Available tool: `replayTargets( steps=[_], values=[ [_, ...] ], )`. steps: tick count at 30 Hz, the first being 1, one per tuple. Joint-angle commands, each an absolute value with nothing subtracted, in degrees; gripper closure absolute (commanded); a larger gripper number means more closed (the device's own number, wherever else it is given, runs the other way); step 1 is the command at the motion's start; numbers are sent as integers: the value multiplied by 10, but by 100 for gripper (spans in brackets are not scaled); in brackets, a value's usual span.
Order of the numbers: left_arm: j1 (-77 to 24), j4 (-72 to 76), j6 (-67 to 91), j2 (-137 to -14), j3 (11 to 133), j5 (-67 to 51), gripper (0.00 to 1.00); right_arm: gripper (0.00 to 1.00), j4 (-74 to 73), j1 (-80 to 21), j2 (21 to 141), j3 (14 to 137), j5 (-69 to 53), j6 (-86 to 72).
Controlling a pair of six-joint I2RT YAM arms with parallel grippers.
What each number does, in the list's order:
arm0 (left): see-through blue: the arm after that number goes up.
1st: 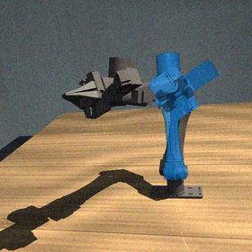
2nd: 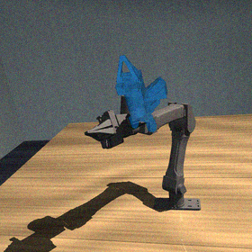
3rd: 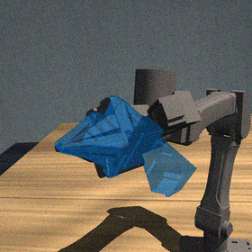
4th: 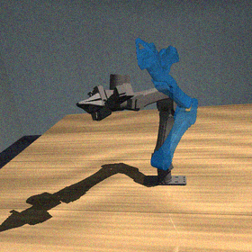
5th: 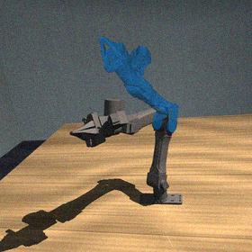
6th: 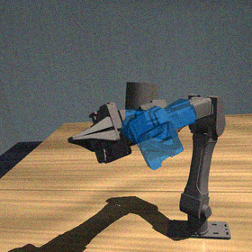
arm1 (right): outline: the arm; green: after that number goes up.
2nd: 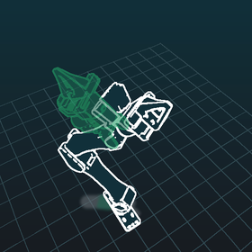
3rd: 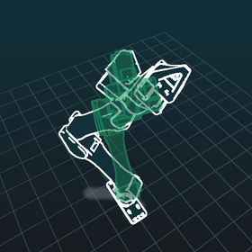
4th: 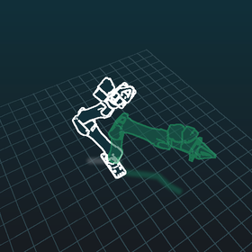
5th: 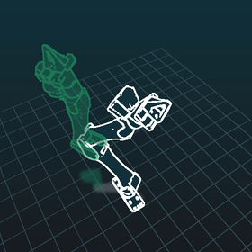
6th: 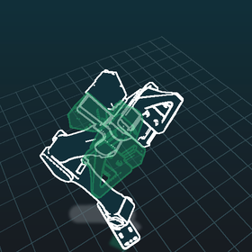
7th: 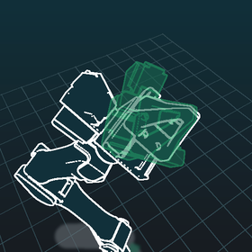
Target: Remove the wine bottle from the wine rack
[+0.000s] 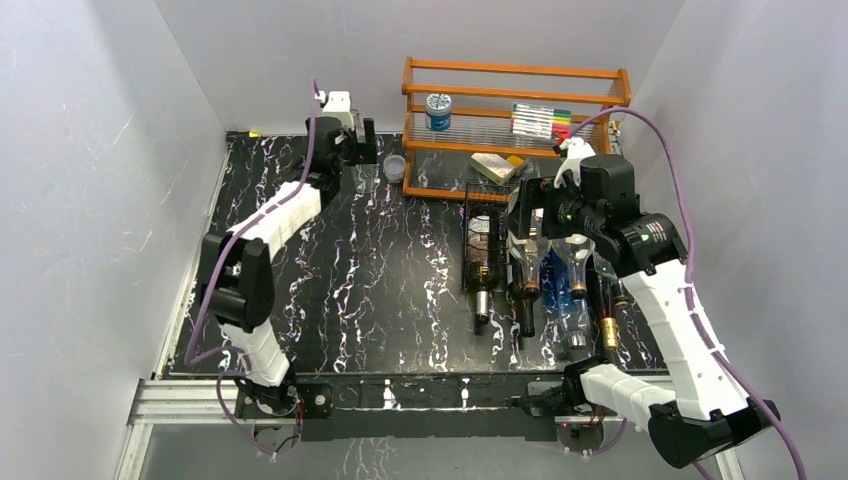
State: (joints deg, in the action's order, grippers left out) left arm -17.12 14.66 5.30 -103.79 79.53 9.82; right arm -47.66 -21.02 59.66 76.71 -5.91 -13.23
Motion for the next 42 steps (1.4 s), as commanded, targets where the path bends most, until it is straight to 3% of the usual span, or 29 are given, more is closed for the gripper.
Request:
replayTargets(
  steps=[1,11,21,35,42],
  values=[
    [-167,123,95,-929,760,87,2,2,-499,-210,587,763,-58,-140],
    [-168,5,143,-748,677,-6,2,2,-570,-210,556,723,-39,-222],
    [-167,0,237,-599,532,-158,2,2,-607,-209,543,647,-14,-286],
    [-168,-12,314,-553,449,-277,2,6,-425,-209,515,525,-31,-322],
    [-168,-5,334,-532,423,-298,2,19,-360,-210,524,488,-25,-351]
  ],
)
